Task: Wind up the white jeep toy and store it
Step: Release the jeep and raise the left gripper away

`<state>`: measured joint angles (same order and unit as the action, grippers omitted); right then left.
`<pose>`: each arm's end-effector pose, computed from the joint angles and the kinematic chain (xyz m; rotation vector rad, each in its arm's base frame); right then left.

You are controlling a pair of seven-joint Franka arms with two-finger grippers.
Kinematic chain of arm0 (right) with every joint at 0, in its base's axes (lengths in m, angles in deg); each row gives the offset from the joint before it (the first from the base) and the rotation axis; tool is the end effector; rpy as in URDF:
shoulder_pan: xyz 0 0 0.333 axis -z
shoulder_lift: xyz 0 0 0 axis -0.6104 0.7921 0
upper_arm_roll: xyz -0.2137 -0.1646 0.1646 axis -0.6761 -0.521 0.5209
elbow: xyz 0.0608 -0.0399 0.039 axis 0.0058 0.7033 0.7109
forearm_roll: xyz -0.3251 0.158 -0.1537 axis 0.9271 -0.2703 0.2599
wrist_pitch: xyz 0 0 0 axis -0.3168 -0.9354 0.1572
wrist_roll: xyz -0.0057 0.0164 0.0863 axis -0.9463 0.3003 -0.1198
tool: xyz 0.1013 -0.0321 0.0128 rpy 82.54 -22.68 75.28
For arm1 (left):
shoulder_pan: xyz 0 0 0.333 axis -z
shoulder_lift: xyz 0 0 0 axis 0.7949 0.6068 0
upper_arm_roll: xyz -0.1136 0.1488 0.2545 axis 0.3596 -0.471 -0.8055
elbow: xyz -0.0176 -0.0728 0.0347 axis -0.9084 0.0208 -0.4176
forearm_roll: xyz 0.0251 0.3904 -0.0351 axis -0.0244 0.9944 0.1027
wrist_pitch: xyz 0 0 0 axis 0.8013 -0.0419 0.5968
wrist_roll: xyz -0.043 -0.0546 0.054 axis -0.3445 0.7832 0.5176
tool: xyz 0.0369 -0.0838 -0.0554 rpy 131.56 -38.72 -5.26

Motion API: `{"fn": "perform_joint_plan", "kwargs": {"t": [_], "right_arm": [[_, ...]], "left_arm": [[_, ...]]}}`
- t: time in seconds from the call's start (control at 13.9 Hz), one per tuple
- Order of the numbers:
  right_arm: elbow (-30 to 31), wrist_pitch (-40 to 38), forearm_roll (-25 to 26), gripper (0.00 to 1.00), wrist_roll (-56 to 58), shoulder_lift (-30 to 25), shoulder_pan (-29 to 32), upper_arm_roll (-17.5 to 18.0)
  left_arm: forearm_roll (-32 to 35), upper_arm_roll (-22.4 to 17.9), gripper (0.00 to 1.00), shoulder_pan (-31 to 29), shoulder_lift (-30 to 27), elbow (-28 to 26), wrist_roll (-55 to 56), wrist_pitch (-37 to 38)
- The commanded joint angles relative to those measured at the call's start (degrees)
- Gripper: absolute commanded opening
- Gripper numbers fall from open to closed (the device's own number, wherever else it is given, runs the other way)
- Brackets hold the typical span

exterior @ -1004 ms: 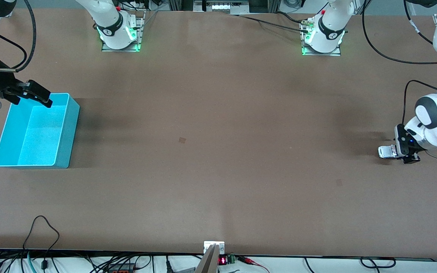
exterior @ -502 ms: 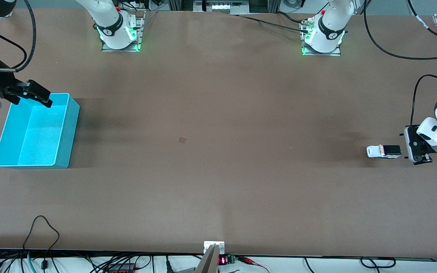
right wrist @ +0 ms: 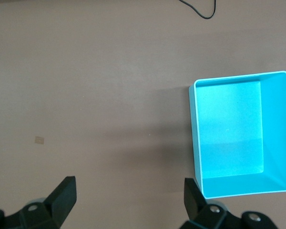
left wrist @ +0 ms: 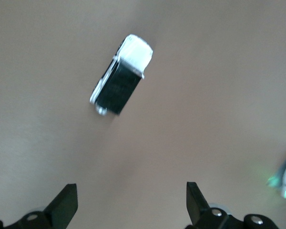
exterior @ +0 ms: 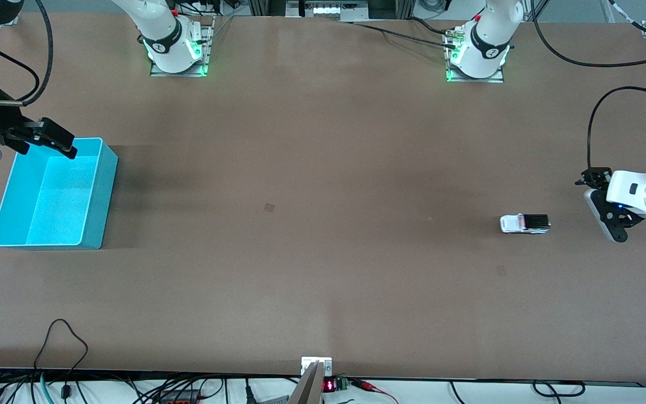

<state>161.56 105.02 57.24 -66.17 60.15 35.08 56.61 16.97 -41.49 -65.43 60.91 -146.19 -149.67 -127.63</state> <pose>0.5726 0.0268 0.6025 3.1342 -0.1461 0.0857 0.6251 0.1172 0.3697 2.6249 -1.3424 -0.4707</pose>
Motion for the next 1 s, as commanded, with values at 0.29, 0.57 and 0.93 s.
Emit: {"fn": "perform_joint_plan", "kwargs": {"t": [0.29,0.57,0.93], "right_arm": [[-0.5,-1.2,-0.6,1.00,0.9,-0.4,0.7,0.5],[-0.3,-1.1,-0.7,1.00,0.9,-0.4,0.8,0.5],[-0.3,-1.1,-0.7,1.00,0.9,-0.4,0.8,0.5]], "left_arm": [[-0.4,1.8,1.00,5.8,-0.3,11.3,27.6,15.0],[-1.2,1.2,1.00,8.8,-5.3,9.6,41.7,14.6],[-1.1,-2.3,1.00,14.3,-18.3,-1.1,64.6,5.9]]}}
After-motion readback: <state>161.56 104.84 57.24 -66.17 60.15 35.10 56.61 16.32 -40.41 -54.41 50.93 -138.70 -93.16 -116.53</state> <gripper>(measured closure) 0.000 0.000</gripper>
